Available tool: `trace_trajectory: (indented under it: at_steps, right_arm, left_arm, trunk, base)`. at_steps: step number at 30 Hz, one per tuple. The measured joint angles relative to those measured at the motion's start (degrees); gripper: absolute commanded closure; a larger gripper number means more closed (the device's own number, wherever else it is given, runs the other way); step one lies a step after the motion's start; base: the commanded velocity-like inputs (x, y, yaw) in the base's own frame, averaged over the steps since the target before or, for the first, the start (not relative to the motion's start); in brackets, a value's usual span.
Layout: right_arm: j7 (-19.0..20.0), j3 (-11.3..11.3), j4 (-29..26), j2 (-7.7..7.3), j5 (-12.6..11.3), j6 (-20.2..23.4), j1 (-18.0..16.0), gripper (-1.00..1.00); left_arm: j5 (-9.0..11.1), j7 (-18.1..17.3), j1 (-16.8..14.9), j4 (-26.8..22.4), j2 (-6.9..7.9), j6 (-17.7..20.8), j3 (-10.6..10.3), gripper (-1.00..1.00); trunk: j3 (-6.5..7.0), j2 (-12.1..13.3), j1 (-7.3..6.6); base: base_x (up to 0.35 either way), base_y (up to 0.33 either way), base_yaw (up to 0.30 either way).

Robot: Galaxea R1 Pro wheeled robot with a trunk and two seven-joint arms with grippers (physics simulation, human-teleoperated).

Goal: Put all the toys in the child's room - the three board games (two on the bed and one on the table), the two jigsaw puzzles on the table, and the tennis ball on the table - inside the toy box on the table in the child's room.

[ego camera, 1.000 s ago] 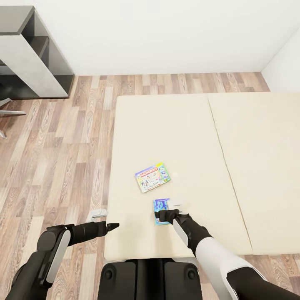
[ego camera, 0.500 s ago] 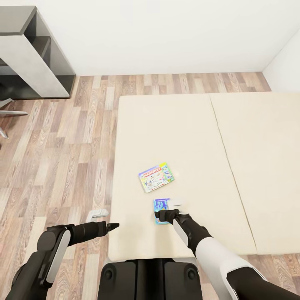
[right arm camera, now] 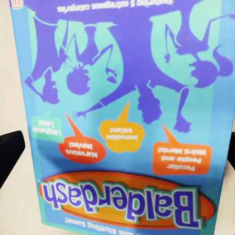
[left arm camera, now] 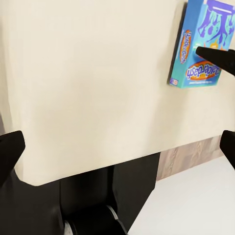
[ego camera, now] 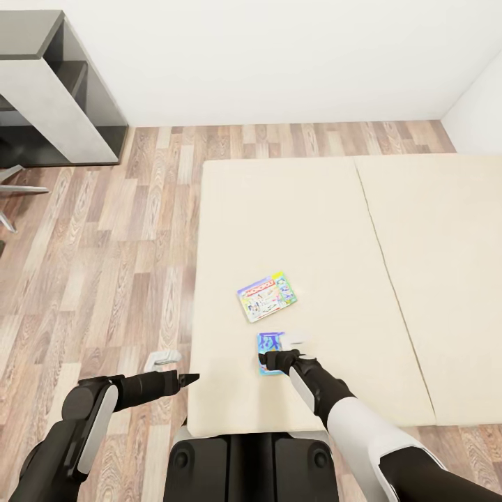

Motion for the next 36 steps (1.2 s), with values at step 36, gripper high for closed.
trace_trajectory:
  at_steps: [36]
  right_arm:
    - [0.7, 0.3, 0.0, 0.00, 0.1, -4.4, 0.0, -1.00]
  left_arm:
    - [0.1, 0.0, 0.0, 0.0, 0.00, 0.0, 0.0, -1.00]
  trunk:
    - [0.00, 0.0, 0.00]
  base:
    - [0.000, 0.000, 0.000]
